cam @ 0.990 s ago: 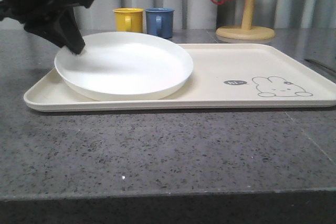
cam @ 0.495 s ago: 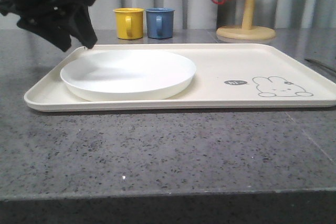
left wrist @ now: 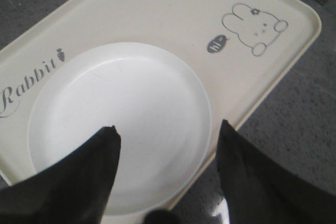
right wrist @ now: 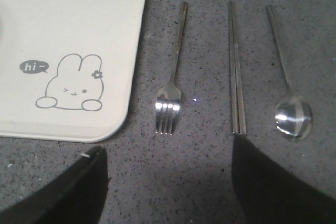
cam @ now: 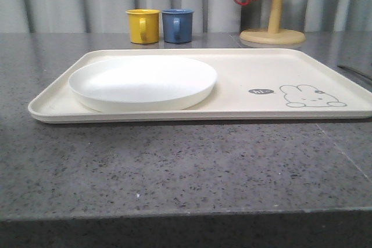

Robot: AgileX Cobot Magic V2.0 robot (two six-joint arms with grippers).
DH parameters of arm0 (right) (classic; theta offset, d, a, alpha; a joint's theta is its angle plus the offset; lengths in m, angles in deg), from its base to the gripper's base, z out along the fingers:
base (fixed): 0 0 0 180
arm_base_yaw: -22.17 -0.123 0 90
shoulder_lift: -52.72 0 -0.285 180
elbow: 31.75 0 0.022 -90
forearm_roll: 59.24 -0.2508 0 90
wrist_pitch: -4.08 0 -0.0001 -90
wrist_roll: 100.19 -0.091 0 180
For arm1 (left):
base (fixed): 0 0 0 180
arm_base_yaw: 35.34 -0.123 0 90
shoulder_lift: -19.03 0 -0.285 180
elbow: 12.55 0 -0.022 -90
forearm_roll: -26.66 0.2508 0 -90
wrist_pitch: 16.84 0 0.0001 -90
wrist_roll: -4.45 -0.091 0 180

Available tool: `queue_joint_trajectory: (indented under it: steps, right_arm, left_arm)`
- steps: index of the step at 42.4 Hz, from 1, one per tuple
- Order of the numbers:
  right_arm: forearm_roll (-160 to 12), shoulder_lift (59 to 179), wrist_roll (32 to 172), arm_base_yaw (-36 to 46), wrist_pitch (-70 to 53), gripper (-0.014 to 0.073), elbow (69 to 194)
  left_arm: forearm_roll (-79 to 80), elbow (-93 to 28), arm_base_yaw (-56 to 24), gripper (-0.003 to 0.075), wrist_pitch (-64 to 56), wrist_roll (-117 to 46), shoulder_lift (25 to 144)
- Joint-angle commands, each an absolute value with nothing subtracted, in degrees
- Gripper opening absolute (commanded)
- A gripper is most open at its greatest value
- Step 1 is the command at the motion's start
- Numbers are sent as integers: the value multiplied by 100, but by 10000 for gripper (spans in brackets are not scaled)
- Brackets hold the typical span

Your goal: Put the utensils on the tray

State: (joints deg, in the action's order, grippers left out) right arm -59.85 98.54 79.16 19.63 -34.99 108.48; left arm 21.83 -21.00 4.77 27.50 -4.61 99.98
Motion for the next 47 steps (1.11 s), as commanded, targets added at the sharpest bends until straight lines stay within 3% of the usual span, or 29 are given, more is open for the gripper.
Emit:
queue_joint_trajectory:
  steps: [1,7,25,37,47]
  right_arm:
    - [-5924,9906,7947,1987,-3169,526,11043]
    - [-5924,9906,7947,1987,-3169,526,11043]
    - [-6037,9990,7947,1987,-3230,517,11165]
    - [-6025,11530,7981,1987,-4772,517,12453]
    - [-5773,12975,7981,1987,-5175,517,13350]
  left_arm:
    - [3003,-2312,813,409,2511,316,9458]
    - [3629,-2916,999,409,2545,1017,8806]
    - [3574,-3877,999,409,2784,1042,6988]
    - [3574,-3877,999,409,2761,1042,6863]
    - [3574,-3877,999,409,2761,1042,6863]
